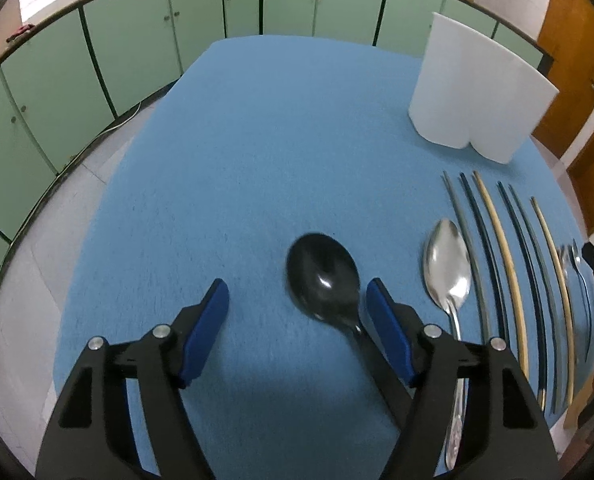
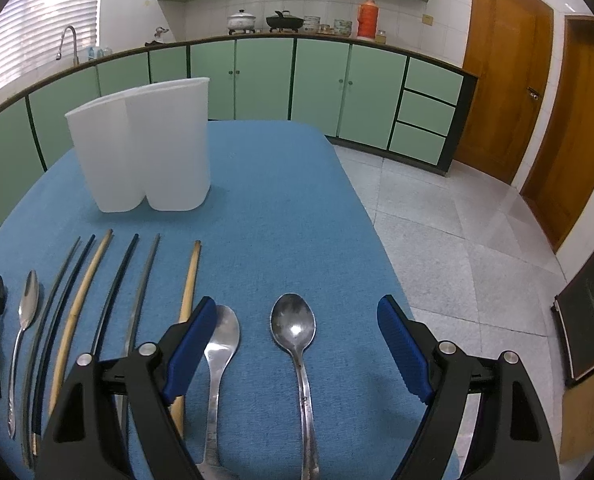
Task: Organize utensils
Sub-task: 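Lift the black spoon with the left tool while the right tool reaches toward a silver spoon, then close the right tool on the silver spoon while the left tool holds the black spoon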
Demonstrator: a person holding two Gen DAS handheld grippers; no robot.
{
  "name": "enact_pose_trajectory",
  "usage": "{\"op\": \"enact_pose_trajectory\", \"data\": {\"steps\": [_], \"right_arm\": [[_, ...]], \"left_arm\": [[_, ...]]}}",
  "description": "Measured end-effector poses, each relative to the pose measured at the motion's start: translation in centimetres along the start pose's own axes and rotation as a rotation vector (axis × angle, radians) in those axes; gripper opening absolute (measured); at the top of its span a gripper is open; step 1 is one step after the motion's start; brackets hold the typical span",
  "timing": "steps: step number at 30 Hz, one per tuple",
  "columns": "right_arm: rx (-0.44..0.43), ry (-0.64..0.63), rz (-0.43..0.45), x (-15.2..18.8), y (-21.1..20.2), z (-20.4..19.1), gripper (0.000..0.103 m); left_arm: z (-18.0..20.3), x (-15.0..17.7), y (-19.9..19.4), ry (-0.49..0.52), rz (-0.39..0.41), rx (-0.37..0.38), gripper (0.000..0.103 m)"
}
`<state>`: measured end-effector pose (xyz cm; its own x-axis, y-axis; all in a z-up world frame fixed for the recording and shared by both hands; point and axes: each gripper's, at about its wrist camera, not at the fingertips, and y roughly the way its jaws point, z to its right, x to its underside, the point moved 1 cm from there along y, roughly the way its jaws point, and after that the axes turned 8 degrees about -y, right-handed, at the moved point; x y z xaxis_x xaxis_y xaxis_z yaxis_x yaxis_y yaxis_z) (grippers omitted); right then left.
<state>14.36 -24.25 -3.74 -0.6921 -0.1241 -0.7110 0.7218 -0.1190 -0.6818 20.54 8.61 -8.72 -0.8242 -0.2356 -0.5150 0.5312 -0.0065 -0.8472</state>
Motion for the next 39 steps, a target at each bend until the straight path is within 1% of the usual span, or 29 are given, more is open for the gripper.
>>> {"op": "enact_pose_trajectory", "data": {"steps": [4,5,6,7,9,11,14,18,22,23,25,27,34,39], "right_arm": [[-0.005,-0.001,-0.008,0.1,0.4,-0.3,0.081],[-0.007,-0.003,-0.009,0.1,0.5,-0.4,0.081],[-0.008,-0.004,-0.01,0.1,0.5,-0.4,0.081],[-0.008,-0.005,-0.01,0.0,0.5,-0.5,0.081],[-0.007,-0.004,-0.01,0.0,0.5,-0.4,0.081],[-0.004,-0.001,-0.009,-0.1,0.5,-0.3,0.081],[0.0,0.0,-0.008,-0.1,0.5,-0.1,0.081],[0.0,-0.007,-0.008,0.0,0.5,0.0,0.081],[-0.007,-0.029,-0.03,0.2,0.8,-0.1,0.081],[-0.011,-0.03,-0.038,0.2,0.9,0.0,0.079],[-0.024,-0.027,-0.053,0.3,1.3,0.1,0.073],[-0.031,-0.027,-0.076,0.4,1.8,0.2,0.068],[-0.043,-0.035,-0.101,0.2,2.9,0.1,0.063],[-0.067,-0.004,-0.126,0.0,4.1,1.0,0.062]], "left_arm": [[0.4,-0.5,0.4,-0.021,-0.007,0.011,0.066],[0.4,-0.6,0.5,-0.023,-0.005,0.004,0.062],[0.5,-0.6,0.5,-0.022,-0.001,0.001,0.056],[0.6,-0.6,0.6,-0.018,0.001,0.001,0.053],[0.7,-0.9,0.7,-0.01,0.002,0.012,0.041],[1.1,-0.9,0.7,0.0,-0.003,0.033,0.035],[1.7,-0.8,0.8,0.026,-0.003,0.049,0.035],[2.4,-0.4,0.5,0.046,0.002,0.089,0.034],[3.4,-0.3,-0.2,0.09,0.04,0.107,0.034],[3.6,-0.2,-0.4,0.102,0.051,0.11,0.034],[4.1,-0.2,-0.7,0.134,0.078,0.11,0.034],[4.6,-0.1,-0.6,0.145,0.084,0.117,0.034],[5.0,-0.1,-0.2,0.15,0.082,0.135,0.034],[5.2,-0.1,-0.2,0.16,0.095,0.147,0.034]]}}
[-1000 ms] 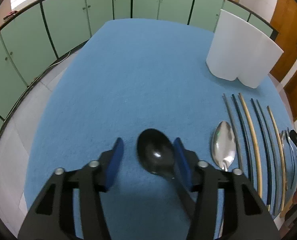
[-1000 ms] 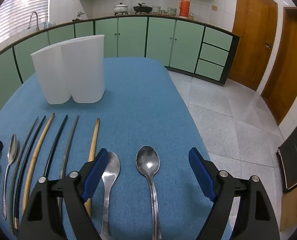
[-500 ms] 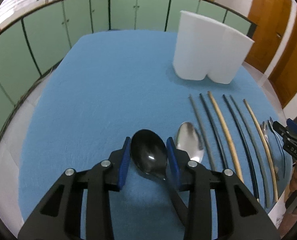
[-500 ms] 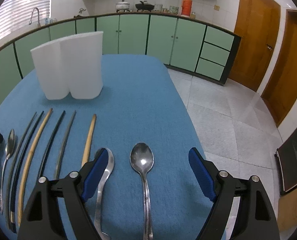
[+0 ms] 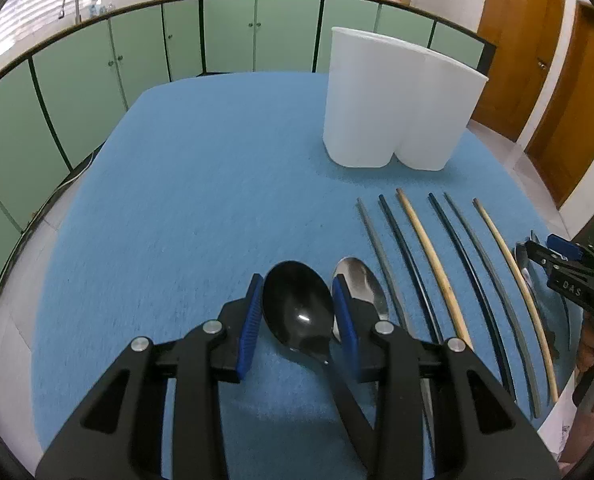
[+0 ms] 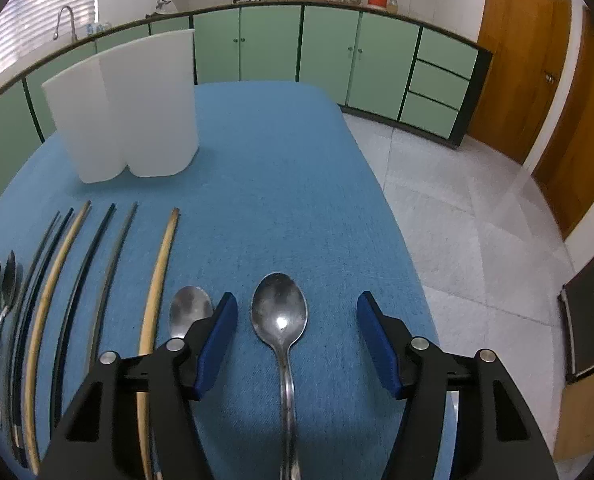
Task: Organize utensils
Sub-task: 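Close the right tool on the silver spoon while the left tool holds the black spoon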
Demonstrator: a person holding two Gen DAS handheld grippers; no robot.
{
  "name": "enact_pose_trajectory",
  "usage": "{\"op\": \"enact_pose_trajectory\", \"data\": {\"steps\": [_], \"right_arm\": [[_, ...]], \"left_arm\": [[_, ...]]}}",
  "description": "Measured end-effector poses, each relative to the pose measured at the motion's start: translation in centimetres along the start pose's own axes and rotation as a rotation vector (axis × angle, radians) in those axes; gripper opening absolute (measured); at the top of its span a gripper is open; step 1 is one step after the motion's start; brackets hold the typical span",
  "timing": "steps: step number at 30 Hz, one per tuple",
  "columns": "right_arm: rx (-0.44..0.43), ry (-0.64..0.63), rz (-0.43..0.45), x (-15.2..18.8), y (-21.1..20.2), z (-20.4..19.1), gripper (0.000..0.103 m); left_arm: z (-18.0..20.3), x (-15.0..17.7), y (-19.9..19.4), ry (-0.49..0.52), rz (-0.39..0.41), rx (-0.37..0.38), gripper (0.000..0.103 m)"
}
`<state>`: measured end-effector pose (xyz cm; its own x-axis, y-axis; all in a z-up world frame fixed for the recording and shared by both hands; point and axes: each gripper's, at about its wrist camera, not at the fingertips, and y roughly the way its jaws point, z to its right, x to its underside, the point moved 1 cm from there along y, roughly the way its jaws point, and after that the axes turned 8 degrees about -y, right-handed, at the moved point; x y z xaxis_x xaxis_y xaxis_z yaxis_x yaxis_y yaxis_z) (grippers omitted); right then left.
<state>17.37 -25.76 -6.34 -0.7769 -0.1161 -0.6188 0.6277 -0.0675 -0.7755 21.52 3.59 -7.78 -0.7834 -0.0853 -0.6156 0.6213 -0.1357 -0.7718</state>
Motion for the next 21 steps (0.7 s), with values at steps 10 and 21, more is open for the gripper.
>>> {"op": "enact_pose_trajectory", "data": {"steps": [10,21], "right_arm": [[-0.045,-0.003,-0.006,0.4,-1.0,0.1,0.028],[-0.079,-0.019,0.209,-1.0,-8.7,-0.6,0.028]], "left_arm": [[0.2,0.1,-0.9,0.009,0.038,0.022,0.033],[0.5,-0.3,-6.2,0.013,0.208,0.055,0.033]]}}
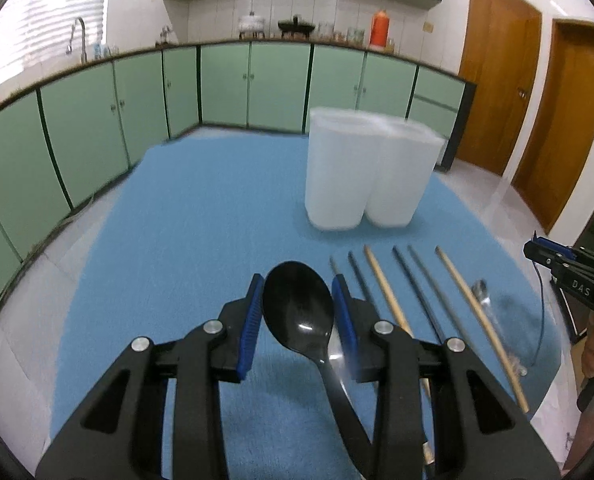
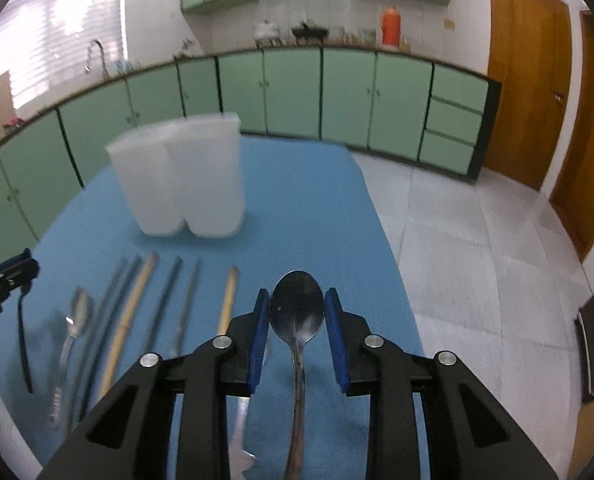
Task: Organize utensils
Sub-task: 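Close the right tool on the silver spoon while the left tool holds the black spoon, then carry both spoons over the white caddy and open both tools to drop them in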
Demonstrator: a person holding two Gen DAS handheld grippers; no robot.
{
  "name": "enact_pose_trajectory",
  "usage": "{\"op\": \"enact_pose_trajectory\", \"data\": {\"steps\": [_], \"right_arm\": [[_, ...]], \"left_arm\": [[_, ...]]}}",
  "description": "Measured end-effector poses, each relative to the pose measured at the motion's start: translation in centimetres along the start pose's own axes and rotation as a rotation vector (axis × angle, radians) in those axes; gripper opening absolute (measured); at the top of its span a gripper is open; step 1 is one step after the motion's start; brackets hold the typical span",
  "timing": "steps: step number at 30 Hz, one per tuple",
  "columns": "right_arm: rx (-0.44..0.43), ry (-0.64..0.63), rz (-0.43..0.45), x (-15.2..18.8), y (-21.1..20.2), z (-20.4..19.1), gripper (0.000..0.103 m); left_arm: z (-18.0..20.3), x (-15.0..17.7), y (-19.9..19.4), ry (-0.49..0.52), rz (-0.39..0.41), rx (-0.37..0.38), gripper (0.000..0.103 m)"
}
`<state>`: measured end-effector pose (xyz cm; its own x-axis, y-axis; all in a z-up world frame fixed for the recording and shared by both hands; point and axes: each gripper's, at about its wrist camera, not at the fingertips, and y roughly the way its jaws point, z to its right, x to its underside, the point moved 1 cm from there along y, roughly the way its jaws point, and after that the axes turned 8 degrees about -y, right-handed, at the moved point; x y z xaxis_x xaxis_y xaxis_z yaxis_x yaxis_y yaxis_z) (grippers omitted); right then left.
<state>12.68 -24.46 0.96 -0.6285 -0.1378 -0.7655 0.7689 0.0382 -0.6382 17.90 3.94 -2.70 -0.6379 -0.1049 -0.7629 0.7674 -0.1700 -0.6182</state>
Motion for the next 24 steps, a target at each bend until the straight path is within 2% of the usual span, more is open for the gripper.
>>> {"op": "enact_pose_trajectory", "data": {"steps": [7,14,18,24], "right_arm": [[-0.032,-0.012,0.101,-2.0,-2.2,-0.4,0.028],[-0.07,-0.031,0.162,-5.3,-2.1,-1.2,0.028],[-0.085,-0.038,0.197,-7.6,-1.6,-1.3,0.028],[-0.099,-0.069,0.289,-12.1,-1.9,-1.4,0.028]], "left_arm": [[0.9,-1.9,-2.5,0.015,0.108,0.012,0.033],[1.8,-4.3,-1.9,0.018,0.171,0.014,0.033],[2.4,-6.7,-1.1,0.024,0.222,0.013,0.033],[3.8,-11.5,-0.1,0.047,0.347,0.011,0.033]]}}
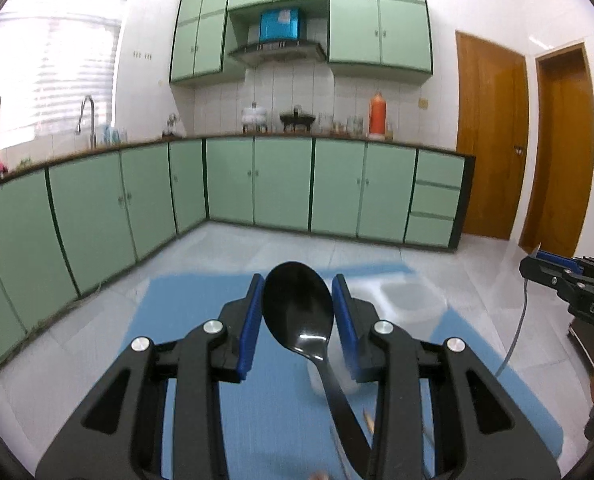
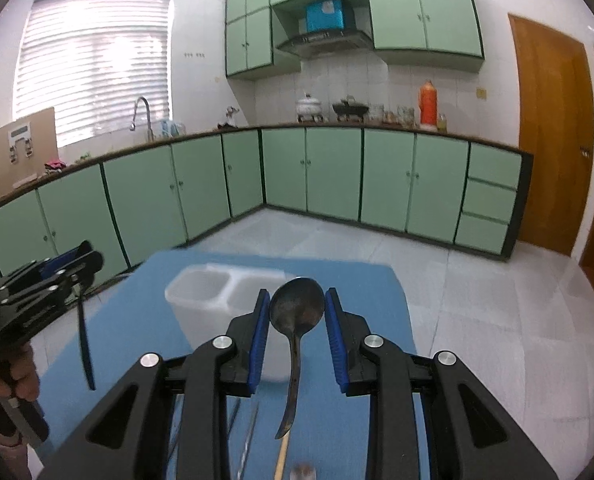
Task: Organize utensils
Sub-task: 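Carry both spoons over the white caddy and open both tools to drop them in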
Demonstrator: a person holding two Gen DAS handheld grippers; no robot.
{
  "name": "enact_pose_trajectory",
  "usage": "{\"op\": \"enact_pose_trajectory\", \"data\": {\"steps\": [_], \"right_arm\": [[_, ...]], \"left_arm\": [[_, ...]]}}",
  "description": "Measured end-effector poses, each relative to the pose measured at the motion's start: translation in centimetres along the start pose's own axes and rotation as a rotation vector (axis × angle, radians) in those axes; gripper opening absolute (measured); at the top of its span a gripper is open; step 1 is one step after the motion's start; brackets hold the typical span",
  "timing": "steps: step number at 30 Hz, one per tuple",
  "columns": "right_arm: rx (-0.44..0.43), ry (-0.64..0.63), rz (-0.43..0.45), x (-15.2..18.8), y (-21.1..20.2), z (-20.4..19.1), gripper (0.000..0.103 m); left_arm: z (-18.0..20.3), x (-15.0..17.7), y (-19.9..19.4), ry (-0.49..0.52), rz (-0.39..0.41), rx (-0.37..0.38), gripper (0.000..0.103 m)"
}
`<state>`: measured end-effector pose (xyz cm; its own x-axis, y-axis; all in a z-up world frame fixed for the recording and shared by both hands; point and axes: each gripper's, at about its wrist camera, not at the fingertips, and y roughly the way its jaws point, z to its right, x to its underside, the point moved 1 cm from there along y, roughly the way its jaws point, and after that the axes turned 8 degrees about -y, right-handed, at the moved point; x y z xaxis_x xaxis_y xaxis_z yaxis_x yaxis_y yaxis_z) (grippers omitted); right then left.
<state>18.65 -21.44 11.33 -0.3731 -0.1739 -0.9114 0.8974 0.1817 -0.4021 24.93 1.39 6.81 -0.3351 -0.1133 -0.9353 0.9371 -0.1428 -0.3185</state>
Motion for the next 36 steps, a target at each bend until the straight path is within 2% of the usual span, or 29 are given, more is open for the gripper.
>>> {"op": "enact_pose_trajectory", "data": {"steps": [5,7,10,12,18,26,29,33,36], "right_arm": [[0.024,-0.026,0.074,-4.3,1.8,-0.2,0.028],[0.004,-0.01,0.085,-5.5,3.2,-0.2,0.028],[0.022,-0.016,0.113,-6.4,5.4,-0.2,0.028],[0.026,-0.016,0.102,-6.5,7.3,-0.3,0.028],[-0.01,-0.002,0.007,-3.7,12.1,-0.6,0.028],[-0.051,0.019,-0.076,-0.2,13.9,-0.9,0.028],[-0.045,0.01,-0.081,0.2,13.7,-1.1,0.031],[-0.03,0.016,-0.068,0.3,12.9,-1.1,0.043],[-0.018,0.025,-0.059,0.5,11.8,-0.8,0.046]], "left_arm": [[1.9,-3.7,2.5,0.022,0.105,0.006,0.033],[2.7,-4.4,3.9,0.036,0.136,-0.001,0.033],[3.7,-4.6,6.1,0.056,0.168,-0.016,0.033],[4.1,-4.2,8.0,0.067,0.181,-0.031,0.033],[4.2,-1.7,11.8,0.088,0.12,-0.026,0.033],[3.0,1.1,13.3,0.101,0.006,-0.013,0.035],[2.4,1.4,12.9,0.09,-0.015,-0.011,0.043],[1.7,1.6,11.6,0.076,-0.028,-0.011,0.057],[1.4,1.6,10.5,0.069,-0.046,-0.019,0.064]]}}
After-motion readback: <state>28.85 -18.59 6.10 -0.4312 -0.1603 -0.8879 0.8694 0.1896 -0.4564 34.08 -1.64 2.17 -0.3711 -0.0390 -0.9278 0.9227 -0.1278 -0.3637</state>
